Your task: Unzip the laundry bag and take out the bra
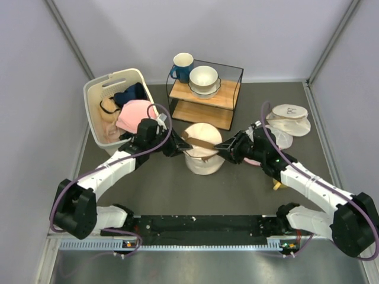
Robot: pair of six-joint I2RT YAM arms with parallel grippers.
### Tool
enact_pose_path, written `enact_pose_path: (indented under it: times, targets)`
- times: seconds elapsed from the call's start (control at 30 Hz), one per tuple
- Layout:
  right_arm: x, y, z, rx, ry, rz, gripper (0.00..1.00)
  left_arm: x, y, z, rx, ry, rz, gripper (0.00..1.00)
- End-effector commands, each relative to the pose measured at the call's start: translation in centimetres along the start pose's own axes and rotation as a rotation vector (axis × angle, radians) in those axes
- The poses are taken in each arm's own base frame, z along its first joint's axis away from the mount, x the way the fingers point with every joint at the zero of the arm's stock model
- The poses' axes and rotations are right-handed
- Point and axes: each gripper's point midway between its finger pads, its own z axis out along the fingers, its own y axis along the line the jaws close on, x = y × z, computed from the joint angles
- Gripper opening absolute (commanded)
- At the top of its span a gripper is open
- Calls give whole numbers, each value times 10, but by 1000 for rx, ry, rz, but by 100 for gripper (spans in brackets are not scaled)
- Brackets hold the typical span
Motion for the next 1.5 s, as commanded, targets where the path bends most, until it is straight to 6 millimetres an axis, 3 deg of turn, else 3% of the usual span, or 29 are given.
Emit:
enact_pose_path:
  times: [0.0,0.03,0.07,0.17,0.37,0.5,0.6,0.63,0.73,0.77,0.83,0.87,0.9,0.93,0.97,1.0,1.13,1.17,1.2,1.23,1.3,1.37,1.47]
  targets:
    - [-9,5,-17,32,-56,-108,55,-23,-25,-4,11,-74,99,5]
    - [-10,4,-22,48,-66,-144,60,-24,-26,-6,-4,-67,123,0]
    - [-12,-2,-29,78,-82,-217,71,-27,-33,-10,-14,-57,192,0]
    - [-29,-15,-42,138,-147,-339,78,-24,-47,-9,21,46,352,0]
    - [-41,-5,-32,97,-21,-609,83,6,-61,-2,233,328,572,0]
    - [-59,-2,-26,108,11,-690,88,19,-46,1,261,452,617,0]
    - [-51,-5,-24,87,113,-713,87,25,-46,-4,299,484,675,0]
    - [-48,-10,-20,91,147,-700,85,27,-46,-5,306,489,694,0]
    - [-39,-8,-18,41,182,-681,62,19,-49,-3,276,462,710,0]
    - [-39,-6,-17,30,176,-668,48,14,-54,-2,270,449,713,0]
    - [-42,-1,-16,18,154,-663,26,6,-52,4,222,430,688,22]
    - [-46,0,-15,30,128,-646,7,2,-58,5,220,416,686,34]
    - [-48,0,-15,39,112,-636,0,-3,-55,9,189,403,675,55]
    - [-51,0,-15,48,97,-631,0,-6,-57,9,176,390,669,77]
    - [-56,0,-15,66,64,-616,0,-10,-61,9,153,370,645,92]
    - [-59,-2,-15,79,48,-606,0,-15,-63,6,131,345,638,99]
    - [-67,-4,-16,108,-6,-573,0,-36,-68,-12,-26,172,531,99]
    - [-68,-4,-16,110,-13,-572,0,-32,-58,-14,-57,154,486,99]
    - [-68,-6,-15,112,-14,-571,0,-36,-73,-23,-10,80,488,97]
    - [-69,-8,-13,113,-15,-571,0,-24,-58,-22,-21,90,402,94]
    - [-68,-12,-11,117,-4,-564,0,-21,-67,-30,35,44,393,93]
    - [-66,-14,-7,112,16,-558,0,-17,-45,-30,-40,44,353,95]
    - [-64,-14,-4,97,39,-564,0,-11,-34,-27,-42,46,331,94]
